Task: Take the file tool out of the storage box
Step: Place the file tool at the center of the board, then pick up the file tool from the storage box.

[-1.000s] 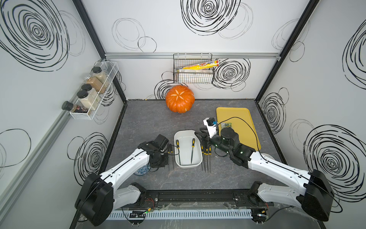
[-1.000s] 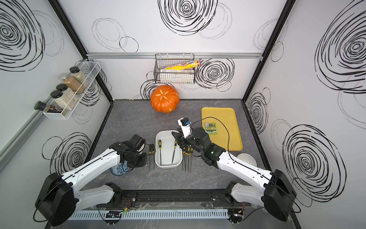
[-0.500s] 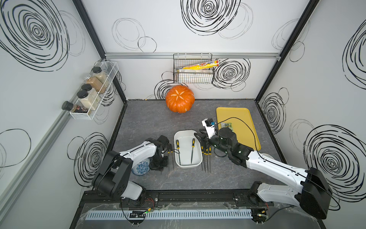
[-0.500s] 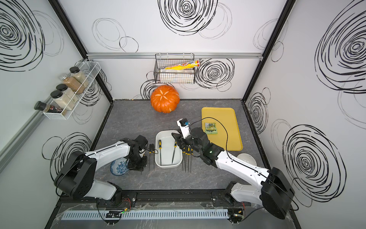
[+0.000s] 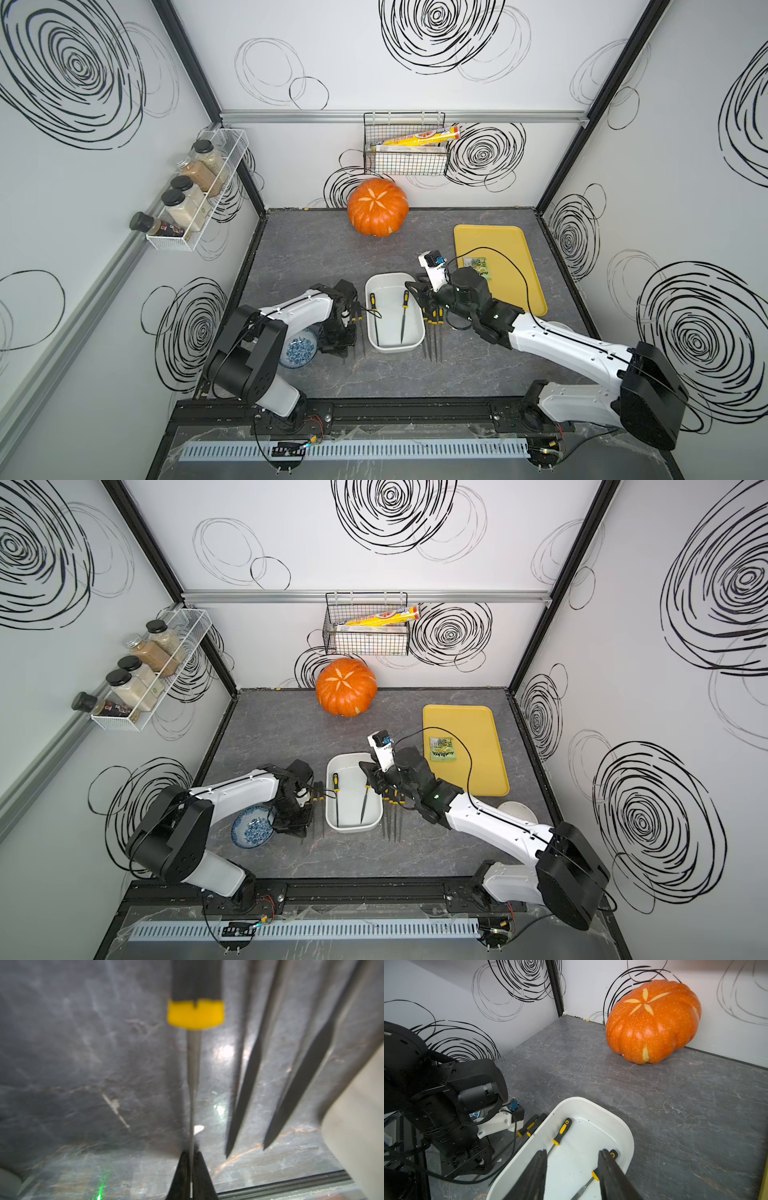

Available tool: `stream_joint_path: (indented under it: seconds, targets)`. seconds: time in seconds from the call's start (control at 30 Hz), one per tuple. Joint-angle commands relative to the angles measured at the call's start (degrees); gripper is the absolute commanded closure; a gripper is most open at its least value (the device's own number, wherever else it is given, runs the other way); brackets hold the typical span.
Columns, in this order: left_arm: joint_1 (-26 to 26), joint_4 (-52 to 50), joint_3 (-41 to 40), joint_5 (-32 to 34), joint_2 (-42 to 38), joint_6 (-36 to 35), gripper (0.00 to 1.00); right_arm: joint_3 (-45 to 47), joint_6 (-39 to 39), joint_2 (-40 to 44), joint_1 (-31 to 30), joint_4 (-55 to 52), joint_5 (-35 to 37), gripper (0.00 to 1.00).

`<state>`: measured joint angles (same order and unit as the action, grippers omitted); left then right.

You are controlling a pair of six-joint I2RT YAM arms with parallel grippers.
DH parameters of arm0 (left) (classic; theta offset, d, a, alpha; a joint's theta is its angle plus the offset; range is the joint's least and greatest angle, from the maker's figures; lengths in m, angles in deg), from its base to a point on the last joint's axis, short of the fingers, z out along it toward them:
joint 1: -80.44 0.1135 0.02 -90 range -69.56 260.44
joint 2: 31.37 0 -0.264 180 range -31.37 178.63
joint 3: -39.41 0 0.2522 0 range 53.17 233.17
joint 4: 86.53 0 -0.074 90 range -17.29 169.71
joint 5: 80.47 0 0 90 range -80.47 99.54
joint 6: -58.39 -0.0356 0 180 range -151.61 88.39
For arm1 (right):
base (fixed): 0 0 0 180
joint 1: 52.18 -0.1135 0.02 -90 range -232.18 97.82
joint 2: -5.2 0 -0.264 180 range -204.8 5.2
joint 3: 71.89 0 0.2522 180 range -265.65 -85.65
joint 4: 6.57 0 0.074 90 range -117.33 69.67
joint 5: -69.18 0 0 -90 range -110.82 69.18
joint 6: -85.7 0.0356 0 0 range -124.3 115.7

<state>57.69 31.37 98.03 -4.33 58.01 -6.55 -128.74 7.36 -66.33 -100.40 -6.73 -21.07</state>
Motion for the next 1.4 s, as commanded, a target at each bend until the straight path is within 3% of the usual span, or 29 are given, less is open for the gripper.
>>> stream_joint_path:
  seconds: [0.0, 0.43, 0.5, 0.8, 1.07, 1.17, 1.37]
  targets:
    - [0.2, 2.8, -0.2, 0.5, 2.6, -1.0, 0.98, -1.4, -0.8, -0.8, 0.2, -0.5, -0.4, 0.55]
    - [0.3, 4.2, 0.6, 1.6, 3.3, -0.7, 0.86, -2.2, -0.8, -2.8, 0.2, -0.7, -1.2, 0.55]
    - [0.3, 4.3, 1.1, 1.4, 2.5, -0.5, 0.8, -2.3, -0.7, -3.0, 0.2, -0.8, -1.3, 0.55]
    - [0.2, 2.1, 2.2, 2.6, -5.4, 0.8, 0.63, -3.1, -0.1, -5.3, 0.2, -1.3, -2.4, 0.55]
    - [0.4, 2.5, 3.6, 4.7, -13.1, 1.7, 0.5, -8.9, 1.3, -15.4, 0.1, -4.4, -9.5, 0.59]
    - [1.1, 7.9, 2.5, 2.0, -18.8, 3.2, 0.43, -13.5, 1.4, -21.8, 0.0, -8.1, -10.4, 0.62]
    - [5.2, 25.7, -3.5, -9.8, -29.8, 6.3, 0.4, -23.6, 0.2, -33.1, -1.3, -16.1, -11.3, 0.67]
